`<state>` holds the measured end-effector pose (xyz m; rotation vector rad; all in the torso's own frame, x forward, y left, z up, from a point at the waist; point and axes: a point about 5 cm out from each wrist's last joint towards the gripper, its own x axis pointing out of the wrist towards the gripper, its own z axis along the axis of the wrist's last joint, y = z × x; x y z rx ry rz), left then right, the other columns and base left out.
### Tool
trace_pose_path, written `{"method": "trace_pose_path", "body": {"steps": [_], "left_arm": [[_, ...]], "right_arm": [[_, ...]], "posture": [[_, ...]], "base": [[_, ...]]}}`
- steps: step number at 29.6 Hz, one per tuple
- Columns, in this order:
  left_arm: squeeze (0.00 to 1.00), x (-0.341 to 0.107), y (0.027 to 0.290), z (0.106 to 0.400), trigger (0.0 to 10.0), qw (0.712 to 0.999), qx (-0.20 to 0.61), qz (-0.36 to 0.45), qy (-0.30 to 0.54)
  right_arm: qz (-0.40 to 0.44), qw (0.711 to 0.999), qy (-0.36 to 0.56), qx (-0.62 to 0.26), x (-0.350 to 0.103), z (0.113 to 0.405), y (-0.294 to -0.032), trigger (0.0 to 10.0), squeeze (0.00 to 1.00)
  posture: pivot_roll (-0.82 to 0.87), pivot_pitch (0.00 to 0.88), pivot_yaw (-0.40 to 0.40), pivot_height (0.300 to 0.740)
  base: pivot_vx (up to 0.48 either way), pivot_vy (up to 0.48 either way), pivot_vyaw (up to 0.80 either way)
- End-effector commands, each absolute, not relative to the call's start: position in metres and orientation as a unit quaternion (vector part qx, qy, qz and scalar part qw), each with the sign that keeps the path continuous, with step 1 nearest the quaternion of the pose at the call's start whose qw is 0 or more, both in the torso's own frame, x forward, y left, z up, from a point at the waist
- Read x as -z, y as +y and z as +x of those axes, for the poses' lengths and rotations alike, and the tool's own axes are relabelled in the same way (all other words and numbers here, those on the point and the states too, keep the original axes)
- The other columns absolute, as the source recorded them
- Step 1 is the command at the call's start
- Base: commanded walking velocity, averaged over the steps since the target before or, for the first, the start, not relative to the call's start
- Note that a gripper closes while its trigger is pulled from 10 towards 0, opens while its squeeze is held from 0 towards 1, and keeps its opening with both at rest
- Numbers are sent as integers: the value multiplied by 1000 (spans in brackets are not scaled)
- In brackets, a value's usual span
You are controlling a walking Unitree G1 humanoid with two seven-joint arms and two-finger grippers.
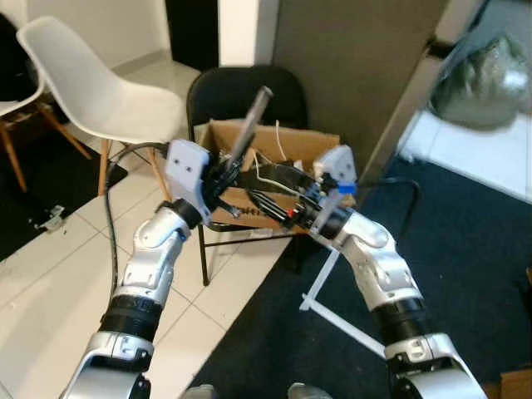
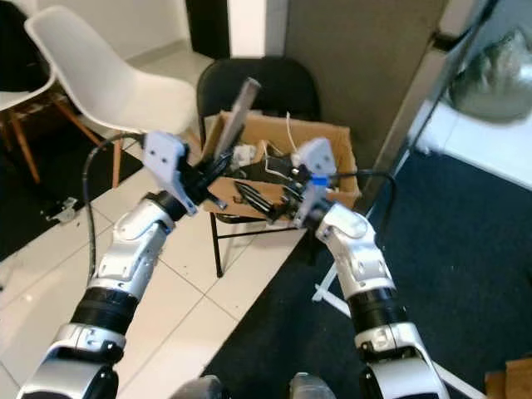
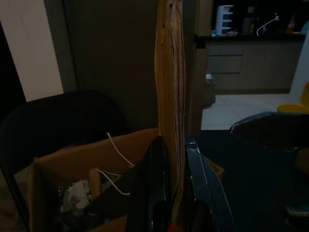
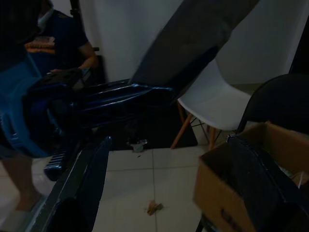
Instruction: Picking trash to rubbish bin
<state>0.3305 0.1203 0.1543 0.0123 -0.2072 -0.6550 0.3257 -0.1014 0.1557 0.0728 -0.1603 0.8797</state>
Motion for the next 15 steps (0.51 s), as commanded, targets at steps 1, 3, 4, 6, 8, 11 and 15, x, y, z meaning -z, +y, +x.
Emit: {"method": "trace_pose_path", "body": {"steps": [1,3,4,6,8,11,15], "left_arm": [[0,-154,118,330,10000,940,327,8,-100],[0,-153,118,330,10000,940,327,8,-99],[0,-153,118,330,10000,940,327,8,-99],[0,-153,118,330,10000,940,327,7,-99],[0,-153,118,330,10000,940,327,6,-99],[0,-152,118,330,10000,940,326,1,-98],[0,-152,119,330,10000,942,323,-9,-95]], "right_arm": [[27,905,-74,-418,-154,326,-107,10000,0],[26,905,-74,-418,-154,326,-107,10000,0],[26,905,-74,-418,-154,326,-107,10000,0],[26,905,-73,-418,-154,326,-107,10000,0],[26,905,-73,-418,-154,326,-107,10000,0],[25,905,-71,-418,-153,326,-107,10000,0],[27,905,-67,-418,-152,326,-107,10000,0]], "posture": [[-1,0,-24,740],[-1,0,-25,740],[-1,0,-25,740],[-1,0,-25,740],[-1,0,-25,740],[-2,0,-25,740],[-2,0,-25,740]], "base": [[480,0,0],[480,0,0],[480,0,0],[480,0,0],[480,0,0],[480,0,0],[480,0,-600]]}}
